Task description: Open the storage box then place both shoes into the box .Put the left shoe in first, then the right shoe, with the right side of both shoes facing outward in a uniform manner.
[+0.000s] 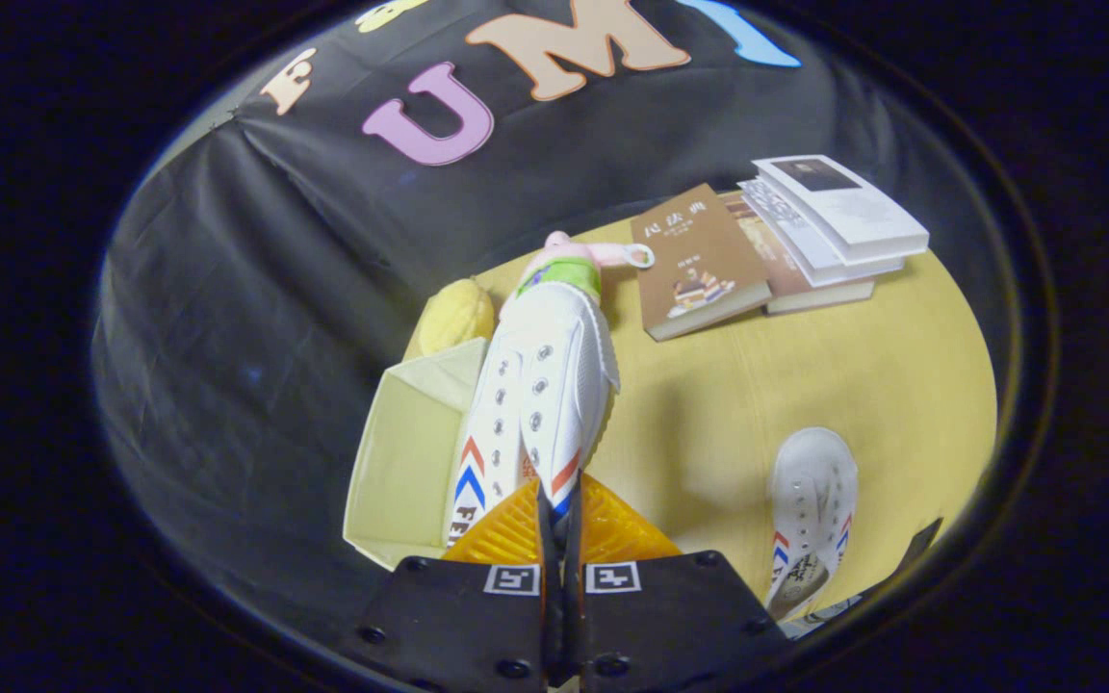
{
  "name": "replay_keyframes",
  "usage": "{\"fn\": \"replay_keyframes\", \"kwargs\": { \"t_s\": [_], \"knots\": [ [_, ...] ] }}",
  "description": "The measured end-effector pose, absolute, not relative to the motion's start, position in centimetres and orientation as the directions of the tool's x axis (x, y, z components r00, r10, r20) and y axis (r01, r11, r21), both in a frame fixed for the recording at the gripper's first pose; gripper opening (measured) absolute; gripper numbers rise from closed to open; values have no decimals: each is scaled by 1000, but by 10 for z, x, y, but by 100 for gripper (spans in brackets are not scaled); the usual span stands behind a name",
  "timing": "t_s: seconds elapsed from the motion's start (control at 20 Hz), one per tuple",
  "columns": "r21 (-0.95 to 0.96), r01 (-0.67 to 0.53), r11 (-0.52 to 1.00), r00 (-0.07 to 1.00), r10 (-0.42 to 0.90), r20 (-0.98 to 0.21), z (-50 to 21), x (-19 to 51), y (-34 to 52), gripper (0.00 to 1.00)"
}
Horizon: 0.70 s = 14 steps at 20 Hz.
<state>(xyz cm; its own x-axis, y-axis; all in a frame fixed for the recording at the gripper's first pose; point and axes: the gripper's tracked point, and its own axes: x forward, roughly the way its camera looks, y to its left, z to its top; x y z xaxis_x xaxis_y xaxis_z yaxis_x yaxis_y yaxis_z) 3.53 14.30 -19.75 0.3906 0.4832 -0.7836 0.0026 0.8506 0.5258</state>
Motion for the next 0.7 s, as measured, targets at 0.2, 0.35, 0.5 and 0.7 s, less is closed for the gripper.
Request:
{"fn": "replay_keyframes", "kwargs": {
  "t_s": [0.2, 0.35, 0.5, 0.7],
  "knots": [
    [555, -38, 831, 395, 523, -756, -179, 43, 183, 3],
    [559, -67, 826, 376, 540, -753, -177, 42, 216, 4],
    [557, -93, 825, 353, 550, -757, -184, 38, 246, 4],
    [545, -113, 831, 315, 550, -773, -202, 30, 284, 4]
  ]
}}
